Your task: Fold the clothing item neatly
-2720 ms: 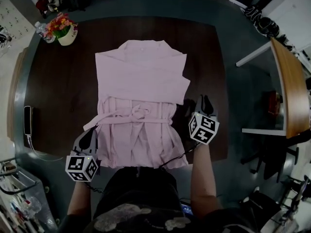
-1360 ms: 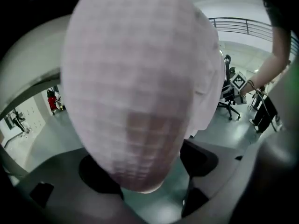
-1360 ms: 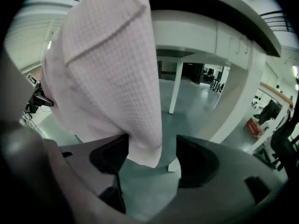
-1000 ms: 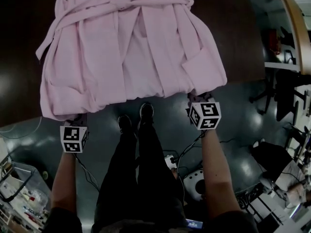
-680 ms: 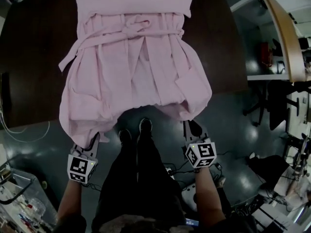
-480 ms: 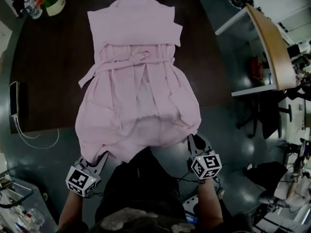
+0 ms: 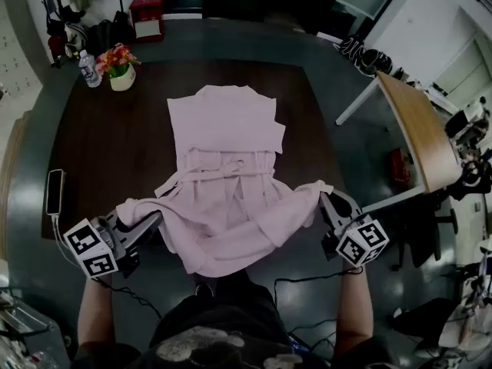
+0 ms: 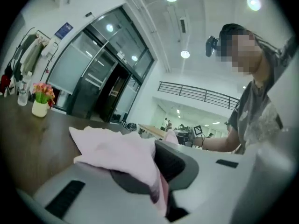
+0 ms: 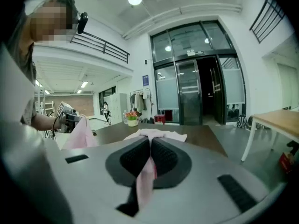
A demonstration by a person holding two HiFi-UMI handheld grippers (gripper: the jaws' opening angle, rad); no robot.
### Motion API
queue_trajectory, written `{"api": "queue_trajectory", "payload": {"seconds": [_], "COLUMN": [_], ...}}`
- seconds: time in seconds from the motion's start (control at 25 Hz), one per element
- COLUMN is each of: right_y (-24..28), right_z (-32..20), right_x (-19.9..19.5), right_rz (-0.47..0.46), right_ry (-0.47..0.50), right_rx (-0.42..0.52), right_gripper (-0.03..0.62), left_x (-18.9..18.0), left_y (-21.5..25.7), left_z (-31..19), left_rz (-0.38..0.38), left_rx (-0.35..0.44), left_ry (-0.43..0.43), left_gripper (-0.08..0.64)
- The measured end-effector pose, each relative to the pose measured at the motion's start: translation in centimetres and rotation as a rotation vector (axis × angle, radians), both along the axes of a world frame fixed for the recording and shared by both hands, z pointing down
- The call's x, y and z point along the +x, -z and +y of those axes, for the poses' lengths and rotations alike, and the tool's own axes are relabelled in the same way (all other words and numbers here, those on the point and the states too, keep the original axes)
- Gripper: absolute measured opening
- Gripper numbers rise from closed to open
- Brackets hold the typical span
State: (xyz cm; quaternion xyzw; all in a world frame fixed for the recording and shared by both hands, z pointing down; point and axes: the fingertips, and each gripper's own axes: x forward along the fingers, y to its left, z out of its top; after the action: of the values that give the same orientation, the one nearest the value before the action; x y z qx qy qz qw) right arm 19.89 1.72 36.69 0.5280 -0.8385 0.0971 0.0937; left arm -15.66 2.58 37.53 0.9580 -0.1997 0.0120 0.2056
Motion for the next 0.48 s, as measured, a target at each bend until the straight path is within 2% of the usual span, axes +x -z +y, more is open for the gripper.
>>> {"api": "queue_trajectory", "payload": {"seconds": [0.16, 0.32, 0.48], "right_y": [1.7, 2.5, 2.0], "right_z": [-9.6, -19.7, -30.0], "right_x": [2.8, 6.4, 9.9], "right_rz": [-0.026, -0.090, -0.126], "right_ry": [-0.013, -0.043, -0.056], "right_rx": [0.049, 0.052, 0.024], "right_gripper": [-0.002, -0.002, -0.002], "left_x": [-1.3, -2.6, -2.9], "left_y": [2.5, 4.6, 5.0], "left_z": [-9.8, -19.6, -29.3], "left_rz": [-0.023, -0.001, -0.010], "left_rx": [0.060, 0.057, 0.056], "left_ry": [0.086, 0.185, 0.255], "left_gripper": [0.029, 0.029, 0.029]}}
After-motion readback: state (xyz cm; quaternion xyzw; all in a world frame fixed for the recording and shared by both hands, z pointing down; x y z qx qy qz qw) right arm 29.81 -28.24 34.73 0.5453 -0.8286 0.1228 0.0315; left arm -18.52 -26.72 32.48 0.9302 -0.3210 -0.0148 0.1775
